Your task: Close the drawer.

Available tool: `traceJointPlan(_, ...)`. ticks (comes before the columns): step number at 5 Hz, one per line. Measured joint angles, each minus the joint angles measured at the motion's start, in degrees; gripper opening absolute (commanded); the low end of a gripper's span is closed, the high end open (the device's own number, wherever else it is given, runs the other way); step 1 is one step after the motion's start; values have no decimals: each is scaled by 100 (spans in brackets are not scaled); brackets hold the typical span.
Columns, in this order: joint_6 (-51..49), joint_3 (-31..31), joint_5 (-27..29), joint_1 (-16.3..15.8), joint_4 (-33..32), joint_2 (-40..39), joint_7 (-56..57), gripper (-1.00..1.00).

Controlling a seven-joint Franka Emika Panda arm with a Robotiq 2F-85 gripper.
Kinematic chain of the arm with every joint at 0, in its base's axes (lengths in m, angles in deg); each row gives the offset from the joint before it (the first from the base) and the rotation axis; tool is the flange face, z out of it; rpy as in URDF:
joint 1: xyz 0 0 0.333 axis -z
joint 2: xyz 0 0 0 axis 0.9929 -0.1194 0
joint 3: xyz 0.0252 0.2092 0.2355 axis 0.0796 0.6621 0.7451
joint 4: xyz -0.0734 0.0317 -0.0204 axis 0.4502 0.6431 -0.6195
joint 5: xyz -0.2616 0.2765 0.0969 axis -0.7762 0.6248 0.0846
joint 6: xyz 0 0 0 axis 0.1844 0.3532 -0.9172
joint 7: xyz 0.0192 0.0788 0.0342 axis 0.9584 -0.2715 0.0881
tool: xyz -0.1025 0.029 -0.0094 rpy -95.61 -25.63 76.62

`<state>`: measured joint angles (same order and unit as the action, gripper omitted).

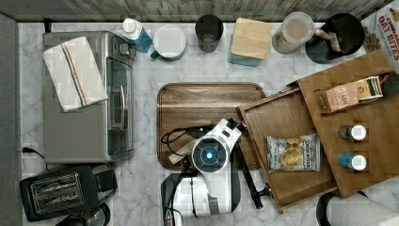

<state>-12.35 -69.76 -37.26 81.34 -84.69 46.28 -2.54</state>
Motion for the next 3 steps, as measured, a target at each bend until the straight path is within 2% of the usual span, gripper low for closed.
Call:
traceJointPlan(1, 157, -192, -266, 158, -313, 47, 157, -100)
traceJointPlan(2, 179, -271, -273, 307, -560, 58, 470, -100)
traceJointPlan(3, 81, -276, -273, 315, -716, 59, 797, -100)
